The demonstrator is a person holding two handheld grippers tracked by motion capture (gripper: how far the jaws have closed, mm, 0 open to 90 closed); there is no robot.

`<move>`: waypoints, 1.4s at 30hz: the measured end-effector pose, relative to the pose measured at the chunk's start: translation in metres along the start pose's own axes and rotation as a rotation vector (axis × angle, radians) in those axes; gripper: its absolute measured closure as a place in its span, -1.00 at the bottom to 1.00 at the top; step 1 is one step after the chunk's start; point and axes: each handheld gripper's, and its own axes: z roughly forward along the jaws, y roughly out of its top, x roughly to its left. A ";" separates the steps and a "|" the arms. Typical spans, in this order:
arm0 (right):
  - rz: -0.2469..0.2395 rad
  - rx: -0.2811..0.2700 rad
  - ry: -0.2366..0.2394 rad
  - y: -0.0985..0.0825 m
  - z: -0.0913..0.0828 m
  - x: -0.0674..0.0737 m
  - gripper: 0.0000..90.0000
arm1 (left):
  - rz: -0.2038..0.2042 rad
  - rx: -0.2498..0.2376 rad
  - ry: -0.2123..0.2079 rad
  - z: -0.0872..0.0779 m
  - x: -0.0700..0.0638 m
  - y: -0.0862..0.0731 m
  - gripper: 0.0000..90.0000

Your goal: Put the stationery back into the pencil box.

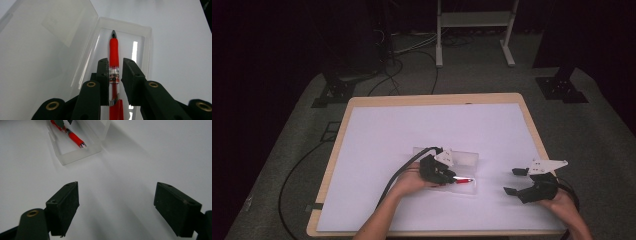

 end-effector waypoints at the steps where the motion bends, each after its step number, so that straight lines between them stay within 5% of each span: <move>1: 0.000 0.000 0.000 0.000 0.000 0.000 -0.57 | 0.001 -0.001 0.002 -0.001 0.000 0.000 0.67; 20: 0.001 -0.001 -0.009 0.000 -0.001 0.001 -0.57 | -0.021 -0.064 0.037 -0.027 -0.005 -0.008 0.55; 42: 0.002 0.007 -0.016 0.000 0.000 0.002 -0.57 | -0.092 -0.137 0.081 -0.053 -0.009 -0.033 0.39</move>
